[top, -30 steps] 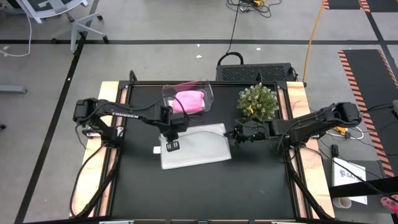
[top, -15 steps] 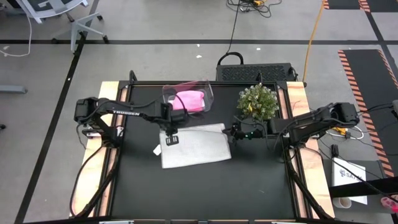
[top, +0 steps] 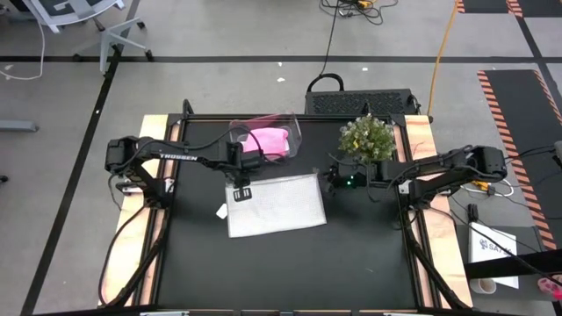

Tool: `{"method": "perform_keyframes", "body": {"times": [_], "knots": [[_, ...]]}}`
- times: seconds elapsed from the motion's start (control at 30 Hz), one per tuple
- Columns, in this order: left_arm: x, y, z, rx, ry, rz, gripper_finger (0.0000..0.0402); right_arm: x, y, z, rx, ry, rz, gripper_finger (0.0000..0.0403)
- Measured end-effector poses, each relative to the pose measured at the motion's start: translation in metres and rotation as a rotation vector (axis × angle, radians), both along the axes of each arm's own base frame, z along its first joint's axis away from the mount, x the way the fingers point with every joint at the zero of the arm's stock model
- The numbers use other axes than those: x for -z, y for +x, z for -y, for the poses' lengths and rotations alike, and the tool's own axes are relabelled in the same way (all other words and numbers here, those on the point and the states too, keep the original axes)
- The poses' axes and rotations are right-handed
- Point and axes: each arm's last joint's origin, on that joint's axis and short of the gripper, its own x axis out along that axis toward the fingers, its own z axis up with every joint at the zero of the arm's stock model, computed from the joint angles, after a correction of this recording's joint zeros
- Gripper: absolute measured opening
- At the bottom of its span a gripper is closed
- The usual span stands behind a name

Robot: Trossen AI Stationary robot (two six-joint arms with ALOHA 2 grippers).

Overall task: Fold microfiber towels
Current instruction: Fold the gray towel

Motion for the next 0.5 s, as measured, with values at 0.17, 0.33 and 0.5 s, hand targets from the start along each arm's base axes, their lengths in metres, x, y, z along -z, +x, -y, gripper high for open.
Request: {"method": "perform_keyframes", "body": {"times": [0.17, 0.33, 0.5], "knots": [[0.0, 0.0, 0.009, -0.014, -0.013, -0.009, 0.0088, -0.001, -0.001, 0.014, 0.039, -0.009, 0.013, 0.0072], [0.001, 0.001, 0.035, -0.03, -0.065, -0.012, 0.0088, -0.014, 0.009, 0.008, -0.072, 0.131, 0.186, 0.008], [0.001, 0.0, 0.073, -0.042, -0.08, -0.006, 0.0088, -0.027, 0.019, -0.023, -0.2, 0.286, 0.226, 0.0057]]}}
